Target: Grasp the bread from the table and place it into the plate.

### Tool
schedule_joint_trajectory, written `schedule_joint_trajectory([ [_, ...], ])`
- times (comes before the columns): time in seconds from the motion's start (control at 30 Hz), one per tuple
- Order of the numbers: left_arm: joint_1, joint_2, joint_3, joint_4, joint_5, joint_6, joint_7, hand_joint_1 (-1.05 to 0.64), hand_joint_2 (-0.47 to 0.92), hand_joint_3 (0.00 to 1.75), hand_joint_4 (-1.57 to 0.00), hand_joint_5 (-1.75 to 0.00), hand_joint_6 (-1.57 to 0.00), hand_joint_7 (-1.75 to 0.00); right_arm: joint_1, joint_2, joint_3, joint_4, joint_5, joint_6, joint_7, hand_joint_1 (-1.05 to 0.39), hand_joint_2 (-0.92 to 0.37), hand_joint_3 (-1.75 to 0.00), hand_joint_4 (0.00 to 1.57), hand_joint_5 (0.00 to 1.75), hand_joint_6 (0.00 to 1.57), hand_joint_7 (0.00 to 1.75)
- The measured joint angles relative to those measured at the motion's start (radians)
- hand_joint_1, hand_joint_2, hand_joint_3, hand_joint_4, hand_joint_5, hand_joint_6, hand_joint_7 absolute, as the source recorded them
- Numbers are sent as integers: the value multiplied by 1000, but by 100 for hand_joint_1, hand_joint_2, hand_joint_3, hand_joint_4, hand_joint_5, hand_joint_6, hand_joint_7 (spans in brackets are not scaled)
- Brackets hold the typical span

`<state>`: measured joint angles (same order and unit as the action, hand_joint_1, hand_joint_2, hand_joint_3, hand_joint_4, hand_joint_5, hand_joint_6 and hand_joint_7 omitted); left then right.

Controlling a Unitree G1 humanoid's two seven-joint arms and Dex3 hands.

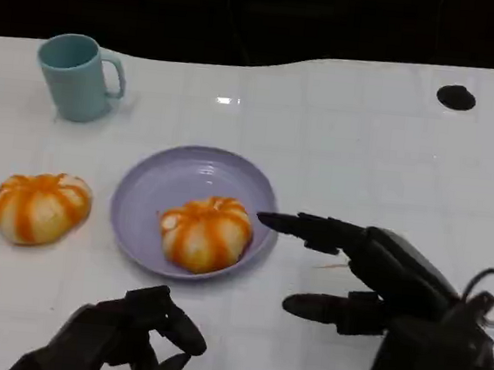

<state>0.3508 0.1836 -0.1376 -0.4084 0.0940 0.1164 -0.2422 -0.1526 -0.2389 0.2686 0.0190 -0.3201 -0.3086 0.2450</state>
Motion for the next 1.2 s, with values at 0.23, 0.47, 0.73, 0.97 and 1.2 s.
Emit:
schedule_joint_trajectory([
  [0.23,-2,0,2,-6,-1,11,0,-21,77,70,-64,-175,-65,-124,97,-12,-76,-54,63,-66,-22,-18,-81,-34,62,129,78,80],
  [0.47,-3,0,6,-18,-4,31,-1,-18,78,70,-64,-175,-64,-125,194,-20,-153,-80,95,-116,-56,4,-38,-127,82,170,86,115],
  [0.73,-6,1,8,-19,-4,39,-1,-18,78,71,-63,-175,-63,-126,288,-34,-203,-175,76,-134,-87,7,-25,-152,95,175,89,129],
  [0.97,-8,1,10,-19,-4,39,-1,-18,78,71,-64,-175,-63,-126,331,-38,-233,-204,18,-113,-107,7,-16,-160,97,175,88,142],
  [1.2,-13,2,23,-14,-15,37,-1,-20,78,70,-64,-175,-63,-126,343,-38,-232,-167,-46,-114,-158,7,-13,-157,96,175,87,145],
])
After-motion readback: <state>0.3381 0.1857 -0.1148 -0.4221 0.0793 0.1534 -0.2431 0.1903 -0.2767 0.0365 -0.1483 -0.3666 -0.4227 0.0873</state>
